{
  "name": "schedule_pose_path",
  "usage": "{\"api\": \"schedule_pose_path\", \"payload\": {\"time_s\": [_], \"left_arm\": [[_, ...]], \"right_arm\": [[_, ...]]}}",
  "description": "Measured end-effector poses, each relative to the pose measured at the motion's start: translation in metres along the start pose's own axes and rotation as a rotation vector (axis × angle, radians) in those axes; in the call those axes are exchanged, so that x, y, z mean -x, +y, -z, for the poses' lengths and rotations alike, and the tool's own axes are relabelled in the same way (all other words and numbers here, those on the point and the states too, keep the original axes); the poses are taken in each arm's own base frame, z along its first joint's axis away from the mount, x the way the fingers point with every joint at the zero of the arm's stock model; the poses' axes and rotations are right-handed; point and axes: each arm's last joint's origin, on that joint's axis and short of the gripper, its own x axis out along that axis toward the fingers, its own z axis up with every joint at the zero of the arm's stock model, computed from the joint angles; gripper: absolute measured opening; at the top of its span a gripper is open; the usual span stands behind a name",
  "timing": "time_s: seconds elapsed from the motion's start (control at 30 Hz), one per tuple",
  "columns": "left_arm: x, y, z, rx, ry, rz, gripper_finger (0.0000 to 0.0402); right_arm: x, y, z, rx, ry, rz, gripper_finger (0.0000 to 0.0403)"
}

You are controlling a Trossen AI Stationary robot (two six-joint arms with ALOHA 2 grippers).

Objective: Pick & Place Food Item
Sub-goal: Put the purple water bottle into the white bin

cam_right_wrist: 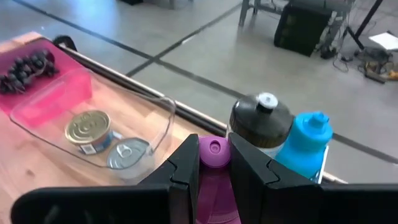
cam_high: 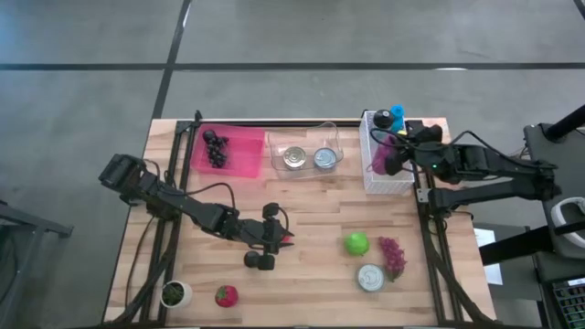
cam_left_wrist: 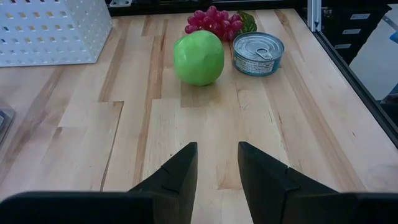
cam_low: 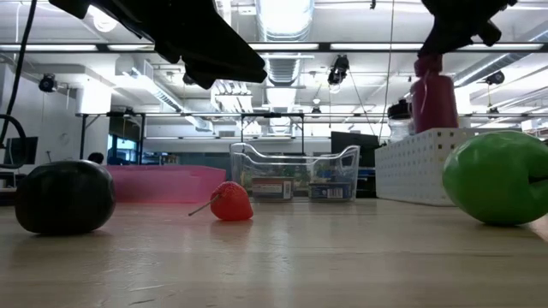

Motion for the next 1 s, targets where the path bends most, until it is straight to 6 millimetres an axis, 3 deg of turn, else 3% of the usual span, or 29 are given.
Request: {"api": "schedule_pose_path", "payload": {"time_s": [0.23,0.73,1.0], "left_arm": [[0.0,0.0,0.0,-0.001,0.0,0.0,0.0122],[0.0,0.0,0.0,-0.003,0.001,0.0,0.0122],[0.0,0.0,0.0,-0.003,0.001,0.0,0.0122]], "right_arm": [[-0.007,0.0,0.009,-0.028,-0.016,0.005,0.0059],[-0.031,0.003,0.057,-0.083,0.001,0.019,0.0059],[-0.036,0.003,0.069,-0.1,0.014,0.025,0.0064]]}}
